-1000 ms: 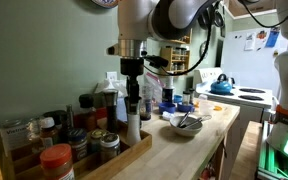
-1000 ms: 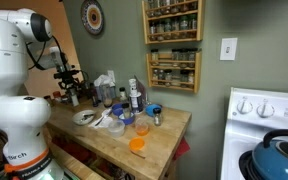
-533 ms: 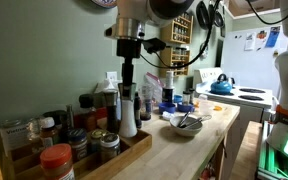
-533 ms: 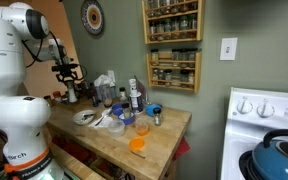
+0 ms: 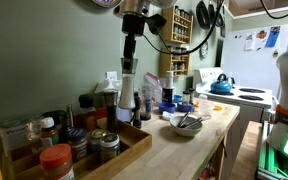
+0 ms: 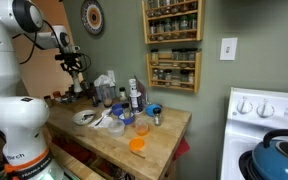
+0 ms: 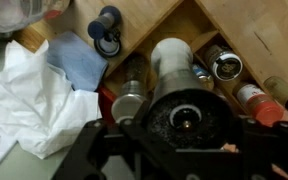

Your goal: Put the salt cellar in the clear bowl on the right.

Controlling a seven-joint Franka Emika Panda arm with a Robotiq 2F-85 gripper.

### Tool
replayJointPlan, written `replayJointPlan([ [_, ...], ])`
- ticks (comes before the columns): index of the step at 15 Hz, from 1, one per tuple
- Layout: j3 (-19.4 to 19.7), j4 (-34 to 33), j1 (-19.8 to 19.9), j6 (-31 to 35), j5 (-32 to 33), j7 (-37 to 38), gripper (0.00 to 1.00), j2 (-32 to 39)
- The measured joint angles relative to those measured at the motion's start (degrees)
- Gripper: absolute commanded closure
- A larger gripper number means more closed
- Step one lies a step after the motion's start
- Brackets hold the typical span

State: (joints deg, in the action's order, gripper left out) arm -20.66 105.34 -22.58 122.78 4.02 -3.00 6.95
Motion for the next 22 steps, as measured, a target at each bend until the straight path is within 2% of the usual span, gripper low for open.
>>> replayJointPlan([
  [1, 0.2, 0.6, 0.6, 0.0, -0.6, -0.3, 0.38, -0.4],
  [2, 0.3, 1.0, 1.0, 0.0, -0.8, -0.4, 0.63, -0.6],
  [7, 0.6, 1.4, 1.7, -1.5, -2.4, -0.3, 0.63, -0.9],
  [10, 1.8, 2.5, 3.2, -6.8, -3.7, 0.4, 0.63, -4.0],
  [14, 4.4, 7.0, 5.7, -13.6, -2.9, 5.0, 0.63, -11.3],
  [17, 6.0, 14.0, 7.7, -13.2, -2.2, 10.1, 0.63, -17.6],
  [22, 9.2, 31.2, 11.4, -5.2, -3.5, 17.3, 0.63, -27.6],
])
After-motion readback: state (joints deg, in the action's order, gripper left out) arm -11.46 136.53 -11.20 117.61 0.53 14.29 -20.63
